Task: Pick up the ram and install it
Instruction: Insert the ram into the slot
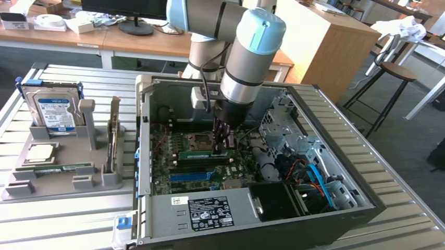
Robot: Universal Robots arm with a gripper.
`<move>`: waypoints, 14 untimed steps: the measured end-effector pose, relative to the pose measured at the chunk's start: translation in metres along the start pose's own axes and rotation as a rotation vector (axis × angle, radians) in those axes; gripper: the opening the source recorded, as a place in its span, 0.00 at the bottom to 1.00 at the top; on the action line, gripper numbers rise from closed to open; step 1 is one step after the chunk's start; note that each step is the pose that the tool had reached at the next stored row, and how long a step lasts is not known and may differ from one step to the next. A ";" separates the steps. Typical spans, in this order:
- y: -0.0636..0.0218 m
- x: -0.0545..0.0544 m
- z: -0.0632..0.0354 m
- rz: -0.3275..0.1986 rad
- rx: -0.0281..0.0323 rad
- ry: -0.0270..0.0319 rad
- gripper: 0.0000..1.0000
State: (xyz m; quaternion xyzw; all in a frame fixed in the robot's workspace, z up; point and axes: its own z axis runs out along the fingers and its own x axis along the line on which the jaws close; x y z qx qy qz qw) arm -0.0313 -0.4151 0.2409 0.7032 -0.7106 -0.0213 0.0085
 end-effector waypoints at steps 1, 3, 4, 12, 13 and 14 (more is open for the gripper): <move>0.0000 0.000 0.0003 0.001 0.0000 0.0001 0.11; 0.0000 0.000 0.0006 0.002 -0.0001 0.0002 0.11; 0.0000 0.000 0.0005 0.002 -0.0001 0.0002 0.11; -0.0001 0.000 0.0021 0.002 0.0000 -0.0001 0.11; -0.0001 0.000 0.0025 0.002 0.0000 -0.0001 0.11; -0.0001 0.000 0.0028 0.002 0.0001 0.0000 0.11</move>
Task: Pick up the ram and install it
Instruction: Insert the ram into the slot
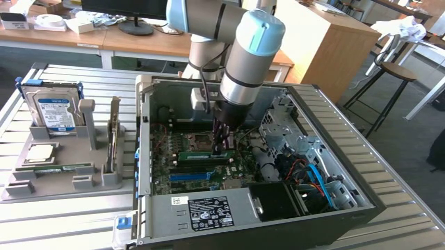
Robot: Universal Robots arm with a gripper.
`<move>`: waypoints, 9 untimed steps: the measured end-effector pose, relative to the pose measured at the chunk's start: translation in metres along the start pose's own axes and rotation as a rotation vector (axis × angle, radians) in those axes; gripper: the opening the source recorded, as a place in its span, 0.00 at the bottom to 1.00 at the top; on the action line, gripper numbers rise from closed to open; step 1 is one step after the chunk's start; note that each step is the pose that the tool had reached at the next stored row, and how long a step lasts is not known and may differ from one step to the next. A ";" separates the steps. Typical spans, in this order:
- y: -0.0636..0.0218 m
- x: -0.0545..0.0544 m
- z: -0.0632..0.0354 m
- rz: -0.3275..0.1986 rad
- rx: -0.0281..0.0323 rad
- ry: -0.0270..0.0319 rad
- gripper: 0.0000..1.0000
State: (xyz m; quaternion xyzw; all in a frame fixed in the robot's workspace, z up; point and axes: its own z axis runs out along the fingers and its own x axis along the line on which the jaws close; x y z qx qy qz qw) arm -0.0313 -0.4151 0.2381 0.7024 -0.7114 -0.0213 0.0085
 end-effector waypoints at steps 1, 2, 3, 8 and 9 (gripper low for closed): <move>0.0000 0.000 0.0003 0.000 0.0000 0.0000 0.11; 0.0000 0.000 0.0005 0.000 -0.0001 0.0001 0.11; 0.0000 0.000 0.0010 0.000 0.0000 -0.0001 0.11; 0.0000 0.000 0.0016 0.000 -0.0001 0.0002 0.11; 0.0000 0.000 0.0017 0.000 0.0000 0.0000 0.11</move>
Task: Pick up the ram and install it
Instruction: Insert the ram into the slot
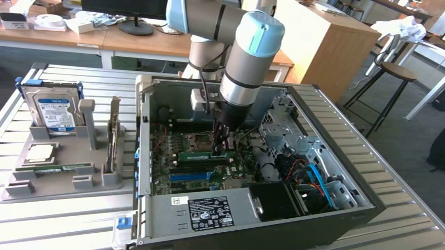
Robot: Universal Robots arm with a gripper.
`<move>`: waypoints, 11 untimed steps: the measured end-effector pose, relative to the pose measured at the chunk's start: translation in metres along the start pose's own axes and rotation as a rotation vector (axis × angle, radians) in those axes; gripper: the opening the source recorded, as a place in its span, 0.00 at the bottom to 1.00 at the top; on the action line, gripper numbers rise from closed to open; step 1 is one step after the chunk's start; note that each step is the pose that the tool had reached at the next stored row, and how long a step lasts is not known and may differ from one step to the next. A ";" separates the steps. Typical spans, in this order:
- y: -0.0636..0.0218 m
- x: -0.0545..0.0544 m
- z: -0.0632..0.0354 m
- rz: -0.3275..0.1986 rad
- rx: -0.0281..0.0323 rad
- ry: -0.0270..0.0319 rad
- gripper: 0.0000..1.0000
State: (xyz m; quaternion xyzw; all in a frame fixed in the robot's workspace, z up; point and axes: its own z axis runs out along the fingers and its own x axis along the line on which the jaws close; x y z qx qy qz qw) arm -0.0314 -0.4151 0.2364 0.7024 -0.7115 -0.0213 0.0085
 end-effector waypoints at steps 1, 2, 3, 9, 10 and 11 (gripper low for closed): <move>0.0000 0.000 0.0001 0.000 0.0001 -0.0002 0.11; 0.0001 0.000 0.0001 0.000 0.0001 -0.0003 0.11; 0.0000 0.000 0.0001 0.000 0.0001 -0.0002 0.11; 0.0000 0.001 0.0000 0.000 0.0000 0.0000 0.11; 0.0000 0.002 0.0000 0.000 0.0000 0.0000 0.11; 0.0000 0.002 -0.0001 0.000 -0.0001 0.0001 0.11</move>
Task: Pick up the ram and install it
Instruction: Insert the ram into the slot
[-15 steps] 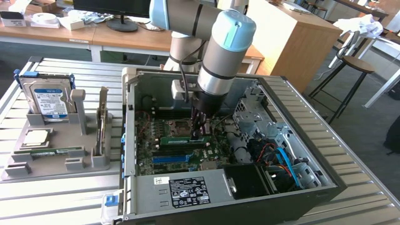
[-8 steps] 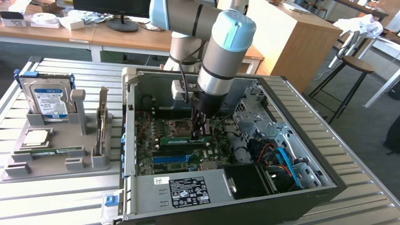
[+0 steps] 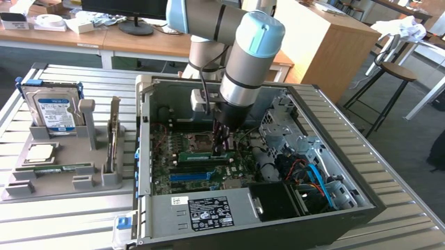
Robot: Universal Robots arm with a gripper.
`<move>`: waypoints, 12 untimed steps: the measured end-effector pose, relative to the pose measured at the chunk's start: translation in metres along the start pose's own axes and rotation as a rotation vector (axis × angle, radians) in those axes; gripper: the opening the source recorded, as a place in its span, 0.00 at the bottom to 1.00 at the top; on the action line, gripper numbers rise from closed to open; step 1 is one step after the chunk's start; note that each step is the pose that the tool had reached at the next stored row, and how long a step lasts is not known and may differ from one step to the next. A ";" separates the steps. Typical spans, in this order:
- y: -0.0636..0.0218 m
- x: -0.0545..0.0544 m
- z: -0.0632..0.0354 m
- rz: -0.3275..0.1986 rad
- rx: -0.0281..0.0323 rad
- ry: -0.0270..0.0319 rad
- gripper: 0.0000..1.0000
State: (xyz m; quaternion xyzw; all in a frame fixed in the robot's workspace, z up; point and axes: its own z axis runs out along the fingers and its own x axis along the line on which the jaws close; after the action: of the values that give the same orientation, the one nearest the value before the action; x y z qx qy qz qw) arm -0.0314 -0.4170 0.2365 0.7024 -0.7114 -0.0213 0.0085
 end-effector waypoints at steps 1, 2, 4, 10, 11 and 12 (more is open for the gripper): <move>0.0000 0.000 0.0000 0.000 0.0001 0.0000 0.11; 0.0000 0.000 0.0000 0.000 0.0000 -0.0001 0.11; 0.0000 0.000 0.0001 0.000 0.0000 0.0000 0.11; -0.0001 0.000 0.0010 0.000 0.0000 0.0000 0.11; -0.0001 0.000 0.0014 0.000 0.0001 -0.0003 0.11; -0.0001 0.000 0.0015 0.000 0.0001 -0.0002 0.11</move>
State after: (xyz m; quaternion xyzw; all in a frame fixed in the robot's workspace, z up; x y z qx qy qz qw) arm -0.0313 -0.4170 0.2350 0.7024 -0.7115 -0.0213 0.0084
